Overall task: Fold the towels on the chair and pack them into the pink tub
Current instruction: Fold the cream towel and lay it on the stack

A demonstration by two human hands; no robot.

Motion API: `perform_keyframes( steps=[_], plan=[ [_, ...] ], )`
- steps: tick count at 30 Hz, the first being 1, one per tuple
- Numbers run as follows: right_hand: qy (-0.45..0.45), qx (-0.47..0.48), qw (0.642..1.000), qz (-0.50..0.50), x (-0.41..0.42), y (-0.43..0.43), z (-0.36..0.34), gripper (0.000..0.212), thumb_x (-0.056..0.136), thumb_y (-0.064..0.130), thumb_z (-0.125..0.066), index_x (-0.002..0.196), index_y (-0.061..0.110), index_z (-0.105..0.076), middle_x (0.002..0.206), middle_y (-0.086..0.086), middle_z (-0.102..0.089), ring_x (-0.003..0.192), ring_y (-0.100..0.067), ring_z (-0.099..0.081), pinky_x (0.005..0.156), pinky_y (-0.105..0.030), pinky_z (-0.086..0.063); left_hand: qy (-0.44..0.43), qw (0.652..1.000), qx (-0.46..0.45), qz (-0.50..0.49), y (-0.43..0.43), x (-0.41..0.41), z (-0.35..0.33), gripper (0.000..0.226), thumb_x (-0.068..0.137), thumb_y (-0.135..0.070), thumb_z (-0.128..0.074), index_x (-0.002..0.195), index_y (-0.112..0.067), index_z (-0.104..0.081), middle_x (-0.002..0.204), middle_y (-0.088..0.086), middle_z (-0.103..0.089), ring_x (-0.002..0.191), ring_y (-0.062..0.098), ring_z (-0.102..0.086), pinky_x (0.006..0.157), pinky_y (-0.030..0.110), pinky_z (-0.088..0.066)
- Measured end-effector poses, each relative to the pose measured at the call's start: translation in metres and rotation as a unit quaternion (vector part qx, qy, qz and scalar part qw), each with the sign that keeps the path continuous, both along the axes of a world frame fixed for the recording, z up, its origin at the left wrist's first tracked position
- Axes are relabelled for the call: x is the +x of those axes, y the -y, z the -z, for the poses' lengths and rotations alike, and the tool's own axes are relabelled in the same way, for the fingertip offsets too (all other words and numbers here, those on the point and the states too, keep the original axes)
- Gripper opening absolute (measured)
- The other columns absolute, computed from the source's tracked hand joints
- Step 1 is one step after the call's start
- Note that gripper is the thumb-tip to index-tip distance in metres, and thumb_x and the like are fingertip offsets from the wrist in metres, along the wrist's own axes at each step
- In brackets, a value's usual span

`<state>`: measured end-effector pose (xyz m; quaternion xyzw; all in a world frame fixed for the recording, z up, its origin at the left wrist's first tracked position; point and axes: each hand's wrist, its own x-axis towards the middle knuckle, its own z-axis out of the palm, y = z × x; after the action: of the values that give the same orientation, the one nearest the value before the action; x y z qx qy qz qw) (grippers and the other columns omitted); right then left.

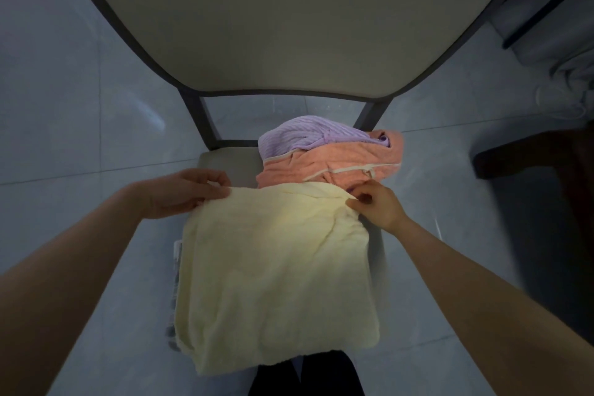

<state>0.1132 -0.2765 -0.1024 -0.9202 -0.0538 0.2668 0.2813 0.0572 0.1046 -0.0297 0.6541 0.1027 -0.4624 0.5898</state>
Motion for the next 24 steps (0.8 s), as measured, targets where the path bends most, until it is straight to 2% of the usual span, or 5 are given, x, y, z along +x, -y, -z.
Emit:
perform_keyframes(
  steps=[4,7,13,18,24],
  plan=[
    [-0.019,0.011,1.000,0.019,0.000,0.005,-0.003,0.011,0.085,0.023,-0.066,0.085,0.013,-0.060,0.087,-0.008,-0.067,0.079,-0.025,-0.059,0.074,-0.035,-0.047,-0.024,0.991,0.102,0.078,0.020,-0.016,0.009,0.041,0.075,-0.050,-0.071,0.102,-0.021,-0.063,0.103,0.003,-0.066,0.096,0.020,-0.065,0.083,0.028,-0.054],
    [-0.001,0.068,0.996,0.054,-0.003,0.008,-0.006,0.013,0.080,0.016,-0.071,0.086,0.013,-0.061,0.083,-0.004,-0.067,0.076,-0.024,-0.060,0.073,-0.032,-0.048,0.034,0.985,0.148,0.086,0.030,-0.025,0.012,0.029,0.073,-0.043,-0.075,0.087,-0.020,-0.063,0.087,-0.001,-0.067,0.082,0.017,-0.065,0.068,0.025,-0.052],
    [-0.022,0.134,0.990,0.029,-0.004,0.012,-0.012,0.046,0.077,0.007,-0.075,0.111,0.037,-0.066,0.088,-0.004,-0.062,0.076,-0.016,-0.055,0.080,-0.023,-0.048,-0.089,0.994,-0.019,-0.059,0.032,-0.039,0.003,0.010,0.079,-0.026,-0.070,0.081,-0.016,-0.074,0.089,0.007,-0.072,0.083,0.022,-0.070,0.069,0.030,-0.056],
    [0.003,0.132,0.989,-0.060,-0.002,0.007,-0.023,0.049,0.078,-0.001,-0.072,0.117,0.027,-0.066,0.084,0.012,-0.056,0.071,0.000,-0.049,0.071,-0.008,-0.040,-0.156,0.981,-0.052,-0.104,0.028,-0.025,-0.012,0.070,0.025,-0.039,-0.094,0.089,-0.015,-0.076,0.086,0.006,-0.076,0.075,0.021,-0.073,0.056,0.027,-0.057],
    [-0.022,0.045,0.991,-0.123,0.011,-0.001,-0.026,0.024,0.076,0.010,-0.076,0.098,0.016,-0.074,0.094,0.003,-0.068,0.076,-0.008,-0.057,0.072,-0.020,-0.044,-0.125,0.980,-0.096,-0.124,0.020,-0.015,-0.017,0.086,0.018,-0.040,-0.094,0.095,-0.013,-0.067,0.091,0.012,-0.073,0.077,0.023,-0.072,0.064,0.034,-0.060]
  ],
)
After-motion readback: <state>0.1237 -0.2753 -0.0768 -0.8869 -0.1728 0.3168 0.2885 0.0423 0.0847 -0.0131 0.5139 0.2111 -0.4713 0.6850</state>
